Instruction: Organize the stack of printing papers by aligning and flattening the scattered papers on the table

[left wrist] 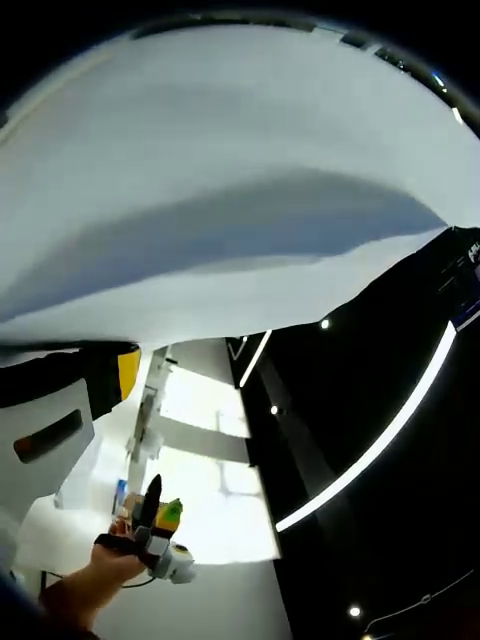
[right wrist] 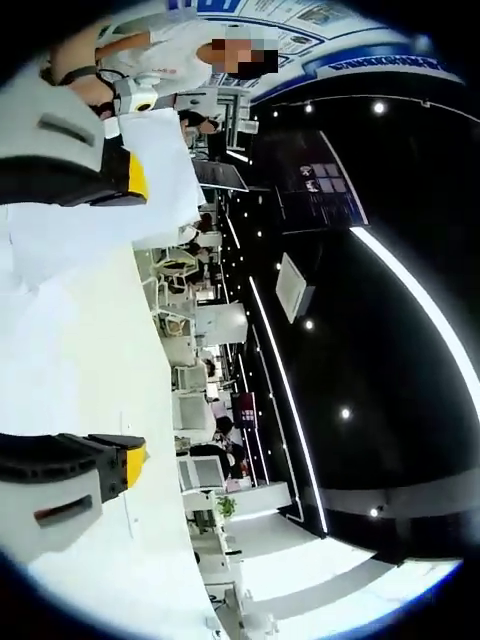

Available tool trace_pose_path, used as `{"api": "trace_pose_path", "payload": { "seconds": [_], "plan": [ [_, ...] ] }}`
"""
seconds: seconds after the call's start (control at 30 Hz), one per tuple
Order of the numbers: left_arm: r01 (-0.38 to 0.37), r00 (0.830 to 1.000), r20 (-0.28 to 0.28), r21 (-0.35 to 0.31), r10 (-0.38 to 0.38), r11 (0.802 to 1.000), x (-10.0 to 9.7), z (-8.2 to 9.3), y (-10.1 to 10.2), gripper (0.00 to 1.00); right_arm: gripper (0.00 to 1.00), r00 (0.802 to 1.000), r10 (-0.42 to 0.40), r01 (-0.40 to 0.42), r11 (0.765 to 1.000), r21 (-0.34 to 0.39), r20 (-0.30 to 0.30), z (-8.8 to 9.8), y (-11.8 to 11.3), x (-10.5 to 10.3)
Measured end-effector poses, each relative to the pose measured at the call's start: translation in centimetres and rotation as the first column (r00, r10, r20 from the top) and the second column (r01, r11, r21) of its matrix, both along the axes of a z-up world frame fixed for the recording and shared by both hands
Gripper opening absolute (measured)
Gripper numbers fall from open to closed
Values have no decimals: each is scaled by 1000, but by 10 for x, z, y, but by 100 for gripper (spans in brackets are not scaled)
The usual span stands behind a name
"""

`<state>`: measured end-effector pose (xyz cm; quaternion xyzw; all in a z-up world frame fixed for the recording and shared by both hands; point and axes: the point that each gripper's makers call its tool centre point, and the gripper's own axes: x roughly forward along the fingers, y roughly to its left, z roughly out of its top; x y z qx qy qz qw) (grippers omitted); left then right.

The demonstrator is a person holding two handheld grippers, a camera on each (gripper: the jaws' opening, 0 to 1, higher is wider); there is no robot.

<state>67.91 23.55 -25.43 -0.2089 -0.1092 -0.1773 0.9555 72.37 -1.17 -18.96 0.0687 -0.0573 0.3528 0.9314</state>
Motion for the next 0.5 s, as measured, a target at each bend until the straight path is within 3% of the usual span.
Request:
{"api": "trace_pose_path", "payload": {
  "seconds": [0.13,0.5],
  "plan": [
    [0,1000,0,1,0,1000,0,0,0,7,90,997,-61,63,996,-63,36,-4,-13,3],
    [-1,1000,0,1,1,1000,0,0,-1,7,90,995,-98,99,994,-43,15,-9,-41,1]
  ]
}}
